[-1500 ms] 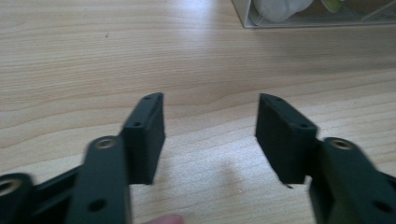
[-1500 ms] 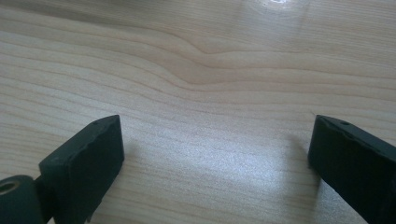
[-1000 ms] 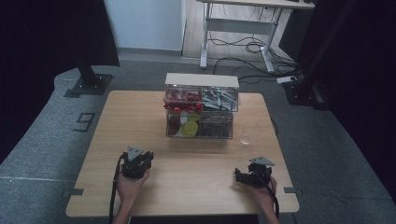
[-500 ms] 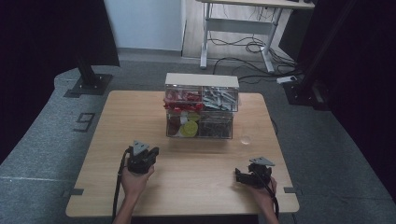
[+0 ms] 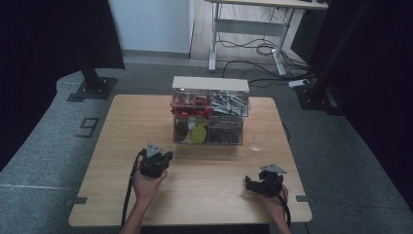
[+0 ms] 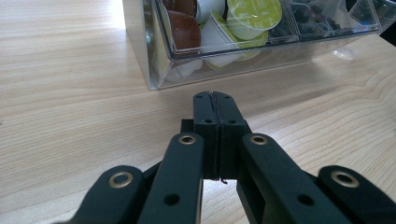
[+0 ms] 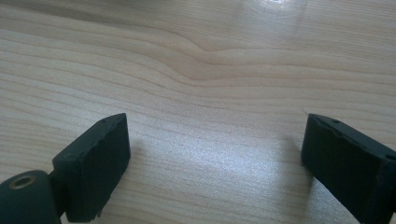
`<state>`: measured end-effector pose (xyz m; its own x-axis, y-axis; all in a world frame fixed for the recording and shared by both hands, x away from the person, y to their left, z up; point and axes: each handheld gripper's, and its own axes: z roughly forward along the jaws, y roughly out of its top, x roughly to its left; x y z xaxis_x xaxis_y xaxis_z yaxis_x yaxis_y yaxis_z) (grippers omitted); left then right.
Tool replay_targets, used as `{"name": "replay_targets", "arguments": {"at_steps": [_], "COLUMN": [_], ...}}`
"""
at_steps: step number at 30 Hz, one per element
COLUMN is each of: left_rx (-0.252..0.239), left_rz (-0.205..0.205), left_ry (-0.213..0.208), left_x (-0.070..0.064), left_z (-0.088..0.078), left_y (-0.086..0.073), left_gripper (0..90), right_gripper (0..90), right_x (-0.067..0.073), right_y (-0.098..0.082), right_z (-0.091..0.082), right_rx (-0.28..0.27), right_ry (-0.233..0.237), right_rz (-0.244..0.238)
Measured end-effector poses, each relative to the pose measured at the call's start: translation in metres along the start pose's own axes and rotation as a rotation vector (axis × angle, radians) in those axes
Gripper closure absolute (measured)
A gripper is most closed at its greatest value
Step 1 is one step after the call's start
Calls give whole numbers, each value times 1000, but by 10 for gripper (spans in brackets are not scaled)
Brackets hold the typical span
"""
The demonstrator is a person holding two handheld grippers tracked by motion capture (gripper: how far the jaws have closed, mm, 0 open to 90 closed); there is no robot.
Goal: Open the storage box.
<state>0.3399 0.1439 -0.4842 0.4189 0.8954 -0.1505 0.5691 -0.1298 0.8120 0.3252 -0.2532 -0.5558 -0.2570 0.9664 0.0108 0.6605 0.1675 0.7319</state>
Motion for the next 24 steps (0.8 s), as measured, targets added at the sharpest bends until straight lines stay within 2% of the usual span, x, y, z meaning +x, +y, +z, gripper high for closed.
{"name": "replay_targets", "arguments": {"at_steps": [7,24], "left_rx": [1,20], "left_rz": [-4,15], "left_ry": [-32,-41], "left_x": [-6,-14], "left_z": [9,28], "left_y": [5,10], "left_gripper": [896,900], "right_gripper": [84,86], "right_x": [0,0], "right_y": [0,0], "right_z": [0,0], "right_rx": [0,-1], "right_ry": [0,-1], "right_rz": [0,1]}}
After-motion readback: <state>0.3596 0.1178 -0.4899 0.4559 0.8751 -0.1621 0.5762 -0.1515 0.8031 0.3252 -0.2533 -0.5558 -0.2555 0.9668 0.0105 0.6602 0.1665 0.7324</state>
